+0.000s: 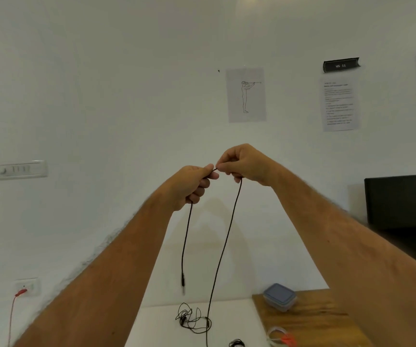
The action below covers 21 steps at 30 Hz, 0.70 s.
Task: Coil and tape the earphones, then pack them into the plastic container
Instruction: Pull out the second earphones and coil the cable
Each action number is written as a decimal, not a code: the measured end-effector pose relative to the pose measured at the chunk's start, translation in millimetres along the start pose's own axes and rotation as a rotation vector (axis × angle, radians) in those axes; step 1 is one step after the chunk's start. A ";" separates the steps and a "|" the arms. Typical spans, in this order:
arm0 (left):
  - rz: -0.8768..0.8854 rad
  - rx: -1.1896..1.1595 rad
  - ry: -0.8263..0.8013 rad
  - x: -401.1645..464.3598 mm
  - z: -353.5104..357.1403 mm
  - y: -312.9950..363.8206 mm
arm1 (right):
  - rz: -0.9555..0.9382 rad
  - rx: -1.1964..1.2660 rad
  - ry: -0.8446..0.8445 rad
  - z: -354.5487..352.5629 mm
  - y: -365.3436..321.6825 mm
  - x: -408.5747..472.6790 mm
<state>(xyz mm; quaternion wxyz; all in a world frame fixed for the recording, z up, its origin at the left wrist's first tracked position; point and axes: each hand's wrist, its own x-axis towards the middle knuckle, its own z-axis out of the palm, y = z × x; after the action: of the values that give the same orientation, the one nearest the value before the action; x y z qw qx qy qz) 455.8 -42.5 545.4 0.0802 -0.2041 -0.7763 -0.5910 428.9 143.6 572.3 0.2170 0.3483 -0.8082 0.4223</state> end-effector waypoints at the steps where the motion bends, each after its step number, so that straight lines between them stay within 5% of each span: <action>1: -0.002 -0.020 -0.006 -1.1 -0.8 -1.0 | -0.023 -0.047 0.063 0.5 1.1 0.6; 6: -0.009 -0.087 -0.021 -5.5 -1.7 -3.1 | 0.001 0.065 0.263 4.5 8.5 3.2; 10: 0.008 -0.095 -0.020 -4.4 -0.7 -1.4 | 0.132 0.283 -0.009 2.6 3.3 -1.4; 14: 0.021 -0.063 -0.024 -5.8 3.7 -1.2 | 0.087 0.229 -0.177 -0.2 -0.6 -5.3; 21: 0.005 -0.088 0.009 -9.0 4.0 -15.4 | 0.007 0.082 0.115 2.8 6.0 -0.1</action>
<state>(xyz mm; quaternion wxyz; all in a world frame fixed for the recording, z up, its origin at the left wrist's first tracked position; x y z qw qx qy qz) 458.1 -44.1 527.3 0.0761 -0.2066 -0.7488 -0.6252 424.3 143.7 567.5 0.2472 0.3291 -0.7777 0.4752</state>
